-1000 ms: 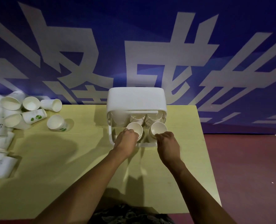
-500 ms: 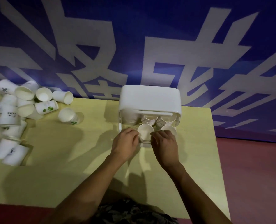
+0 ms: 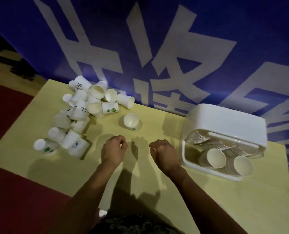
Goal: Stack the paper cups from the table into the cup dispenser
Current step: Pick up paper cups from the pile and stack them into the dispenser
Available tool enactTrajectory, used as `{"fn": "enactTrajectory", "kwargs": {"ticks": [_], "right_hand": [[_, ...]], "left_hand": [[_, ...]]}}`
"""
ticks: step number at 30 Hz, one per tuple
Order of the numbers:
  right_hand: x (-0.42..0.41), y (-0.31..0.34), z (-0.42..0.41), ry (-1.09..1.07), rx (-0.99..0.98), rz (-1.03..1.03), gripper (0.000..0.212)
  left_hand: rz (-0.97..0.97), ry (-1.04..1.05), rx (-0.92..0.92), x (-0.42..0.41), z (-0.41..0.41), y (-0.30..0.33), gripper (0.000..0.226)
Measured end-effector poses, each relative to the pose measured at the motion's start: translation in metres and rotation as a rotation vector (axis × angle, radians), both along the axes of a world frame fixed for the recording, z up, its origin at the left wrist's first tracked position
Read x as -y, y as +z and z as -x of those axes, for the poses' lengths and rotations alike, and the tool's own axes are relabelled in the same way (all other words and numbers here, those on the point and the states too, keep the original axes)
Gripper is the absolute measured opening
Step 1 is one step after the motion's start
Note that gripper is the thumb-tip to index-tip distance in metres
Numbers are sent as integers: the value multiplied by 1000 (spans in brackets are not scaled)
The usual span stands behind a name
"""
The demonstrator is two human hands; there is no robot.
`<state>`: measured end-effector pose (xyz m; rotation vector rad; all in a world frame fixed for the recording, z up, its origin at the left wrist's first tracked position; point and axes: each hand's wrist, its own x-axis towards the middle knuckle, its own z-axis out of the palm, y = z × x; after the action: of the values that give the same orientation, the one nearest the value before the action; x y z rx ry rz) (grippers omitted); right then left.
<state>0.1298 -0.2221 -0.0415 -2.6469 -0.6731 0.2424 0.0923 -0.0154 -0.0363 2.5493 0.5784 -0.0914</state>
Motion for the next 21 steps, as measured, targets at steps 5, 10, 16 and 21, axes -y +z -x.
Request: {"fn": "enactTrajectory", "kwargs": {"ticks": [5,10,16,21], "right_hand": [[-78,2,-21,-114,-58,-13,26],[-131,-10,-43,-124,14,70,31],[-166,-19,-64,-113,72,304,18],[-175,-23,-77,-70,36,426,12]], "left_hand": [[36,95,36,-93,-20,-1,14],[357,397,10,-161,-47,-10,23],[855,845,-15,-216,-63,-53,42],[1067,1017,90,-219,-82,-35,19]]}}
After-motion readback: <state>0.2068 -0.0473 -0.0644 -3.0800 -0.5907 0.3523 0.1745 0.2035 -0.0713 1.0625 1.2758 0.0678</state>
